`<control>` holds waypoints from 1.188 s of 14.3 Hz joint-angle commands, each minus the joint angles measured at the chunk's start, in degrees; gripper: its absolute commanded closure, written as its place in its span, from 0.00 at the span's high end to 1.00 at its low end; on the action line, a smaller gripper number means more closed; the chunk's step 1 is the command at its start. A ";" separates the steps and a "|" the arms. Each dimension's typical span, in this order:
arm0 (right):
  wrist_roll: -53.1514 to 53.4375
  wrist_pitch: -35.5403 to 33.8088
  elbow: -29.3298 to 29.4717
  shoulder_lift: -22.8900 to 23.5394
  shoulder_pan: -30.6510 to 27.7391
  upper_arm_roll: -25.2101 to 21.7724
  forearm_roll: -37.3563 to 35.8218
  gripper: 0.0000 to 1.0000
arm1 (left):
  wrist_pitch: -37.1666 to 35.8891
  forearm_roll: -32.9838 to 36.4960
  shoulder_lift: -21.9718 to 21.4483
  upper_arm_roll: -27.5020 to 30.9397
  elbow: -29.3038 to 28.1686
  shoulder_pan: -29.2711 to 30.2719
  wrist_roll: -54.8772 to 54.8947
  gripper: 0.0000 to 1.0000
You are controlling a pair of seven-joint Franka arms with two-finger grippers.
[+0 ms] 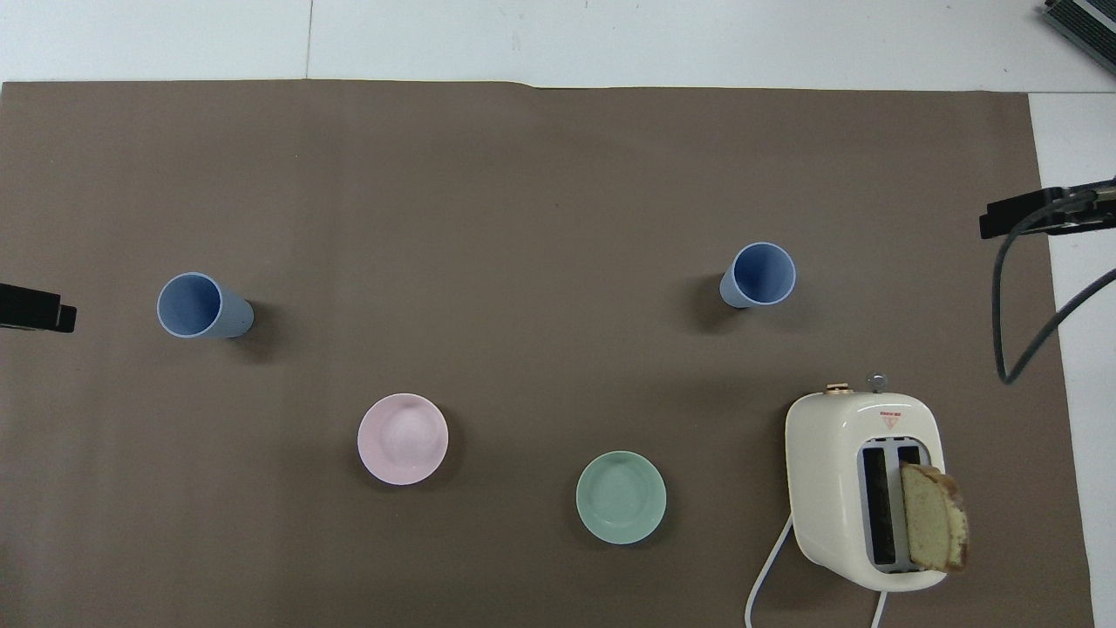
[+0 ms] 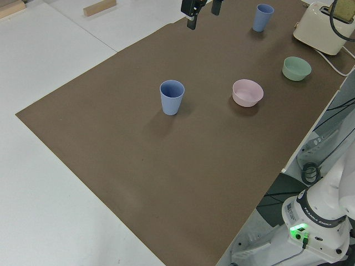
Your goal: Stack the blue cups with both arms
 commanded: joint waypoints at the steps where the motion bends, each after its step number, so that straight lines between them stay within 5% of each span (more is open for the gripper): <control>1: -1.31 0.31 -0.98 -0.92 -0.61 0.20 0.85 1.00 | -0.75 -0.51 -0.58 0.27 -0.08 -0.26 0.08 1.00; 17: -1.31 0.31 -0.98 -0.84 -0.61 0.20 0.85 1.00 | -0.66 -0.51 -1.02 0.27 -0.79 -0.26 0.43 1.00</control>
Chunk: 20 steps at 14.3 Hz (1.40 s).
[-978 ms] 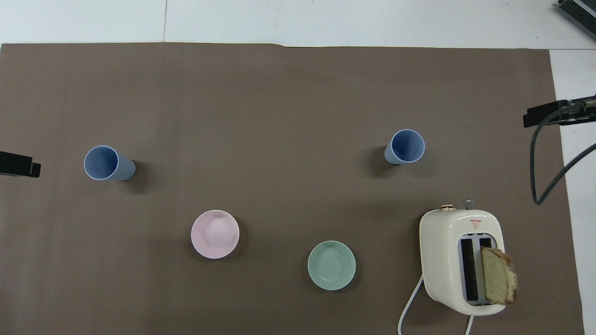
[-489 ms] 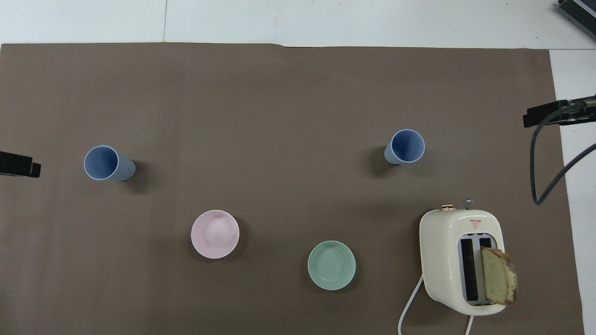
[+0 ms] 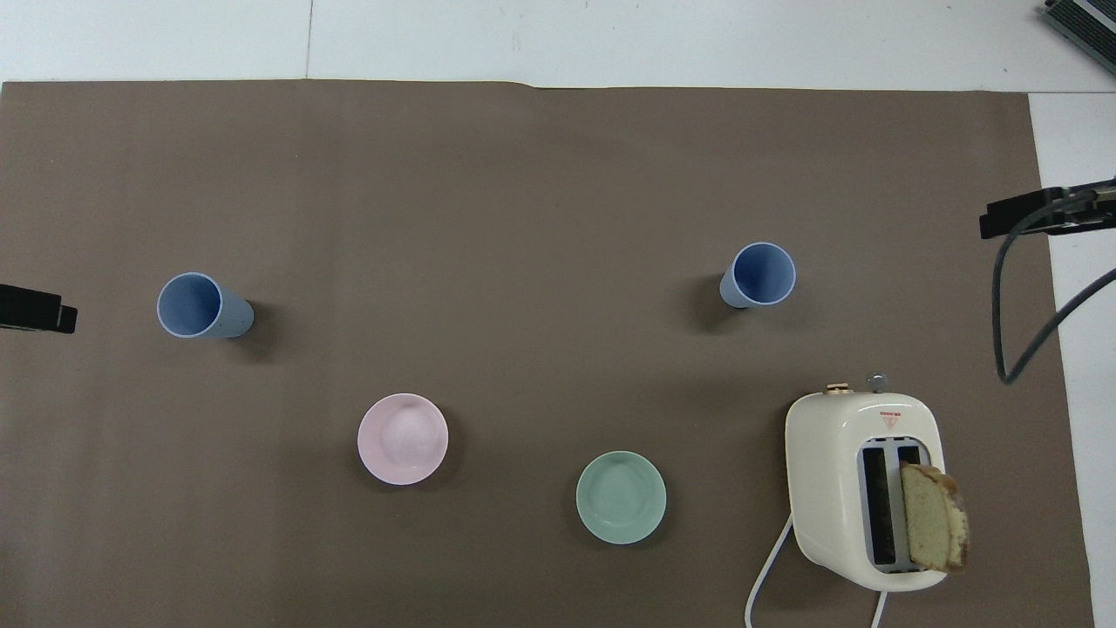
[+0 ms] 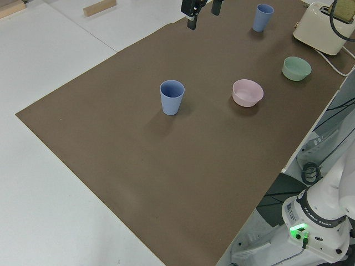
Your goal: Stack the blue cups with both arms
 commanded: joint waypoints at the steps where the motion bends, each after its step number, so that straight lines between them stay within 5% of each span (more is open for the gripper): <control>1: -1.31 0.31 -0.98 -0.84 -0.52 0.20 0.85 1.00 | -0.57 -0.51 -1.02 0.38 -0.73 -0.26 0.41 1.00; 8: -1.31 0.31 -0.98 -0.84 -0.61 0.20 0.85 1.00 | -0.22 -0.51 -0.93 0.38 -0.73 -0.08 0.23 1.00; 13: -1.31 0.31 -0.98 -0.84 -0.52 0.20 0.85 1.00 | 8.64 -0.43 0.30 0.55 -5.11 8.25 4.08 1.00; 20: -1.31 0.31 -0.98 -0.84 -0.52 0.20 0.85 1.00 | 19.45 -0.43 5.83 0.55 -9.76 11.87 6.30 1.00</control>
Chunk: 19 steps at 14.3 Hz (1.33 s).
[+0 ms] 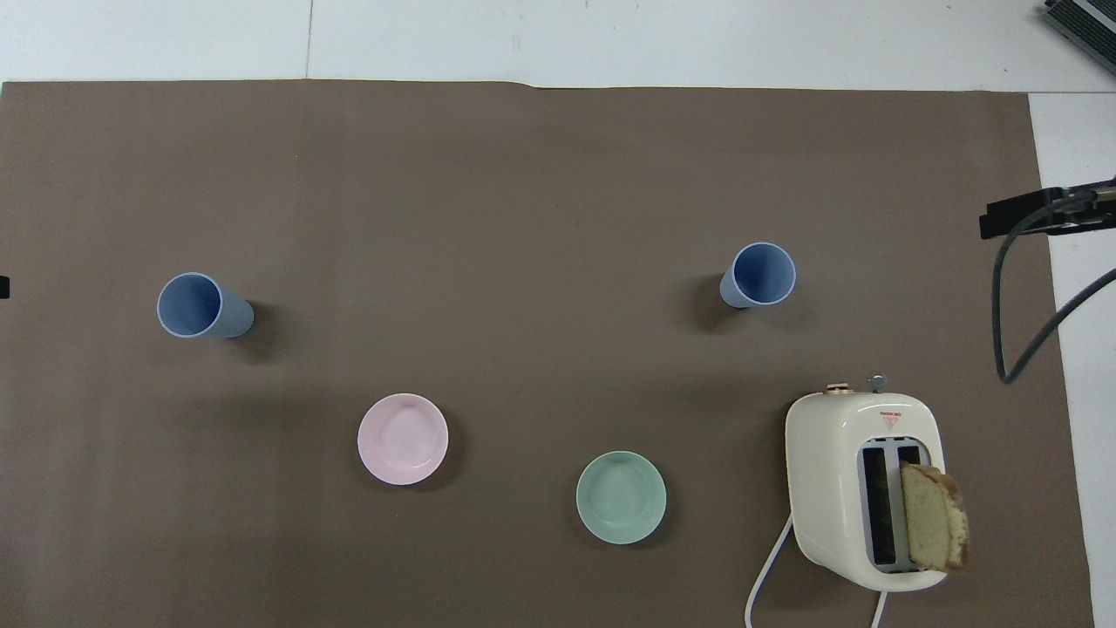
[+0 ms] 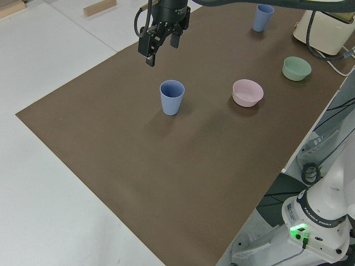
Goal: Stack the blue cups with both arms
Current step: 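Reach the left gripper to the nearby blue cup and grasp it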
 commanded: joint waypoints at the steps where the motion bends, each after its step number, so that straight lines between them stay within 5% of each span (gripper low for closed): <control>1: -1.31 0.31 -0.95 -0.84 -0.61 0.20 0.94 1.00 | 5.30 -0.52 0.16 -0.46 -5.55 0.52 0.15 1.00; 10: -1.31 0.31 -0.95 -0.92 -0.52 0.20 0.85 1.00 | 20.60 -2.89 4.11 -0.55 -18.22 -4.39 -6.60 1.00; 16: -1.31 0.31 -0.95 -0.84 -0.52 0.20 0.85 1.00 | 22.64 -4.83 5.61 -0.64 -20.51 -5.54 -8.20 1.00; 17: -1.31 0.31 -0.95 -0.84 -0.52 0.20 0.85 1.00 | 22.46 -5.00 5.52 -0.64 -20.77 -5.64 -8.29 0.90; 18: -1.31 0.31 -0.95 -0.84 -0.52 0.20 0.85 1.00 | 22.46 -5.09 5.34 -0.64 -20.95 -5.64 -8.81 0.69; 19: -1.31 0.31 -0.95 -0.84 -0.52 0.20 0.85 1.00 | 22.37 -5.09 5.34 -0.64 -20.95 -5.64 -9.51 0.24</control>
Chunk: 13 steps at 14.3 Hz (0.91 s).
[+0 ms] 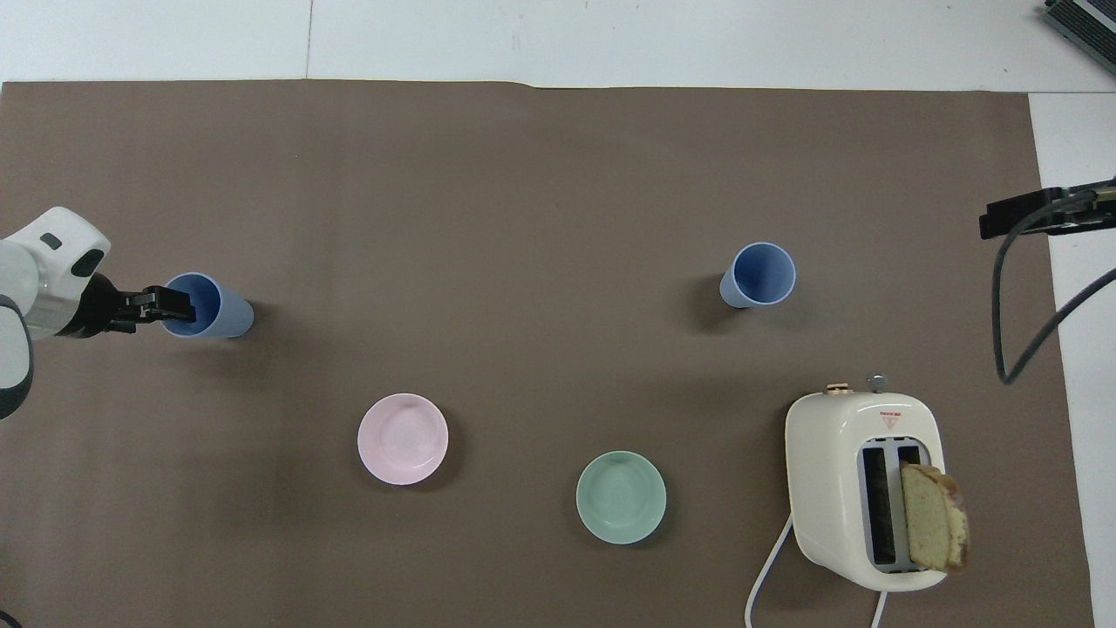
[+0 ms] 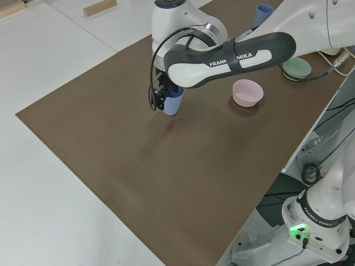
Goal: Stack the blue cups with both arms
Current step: 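Reach the left gripper to the nearby blue cup and grasp it, then carry the blue cup with the left gripper toward the table center and set it down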
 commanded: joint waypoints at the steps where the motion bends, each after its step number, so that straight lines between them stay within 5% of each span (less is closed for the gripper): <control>1: -1.31 0.31 -0.95 -0.84 -0.52 0.20 0.85 1.00 | 1.30 -1.03 -0.60 0.67 -1.38 -0.92 -1.00 0.00; 8: -1.31 0.31 -0.95 -0.84 -0.52 0.20 0.85 1.00 | -2.21 -2.26 -1.73 0.67 1.95 -0.21 -0.82 0.00; 13: -1.31 0.31 -0.95 -0.92 -0.53 0.20 0.85 1.00 | -15.39 -4.62 -5.16 -0.11 10.30 -1.44 -5.28 0.00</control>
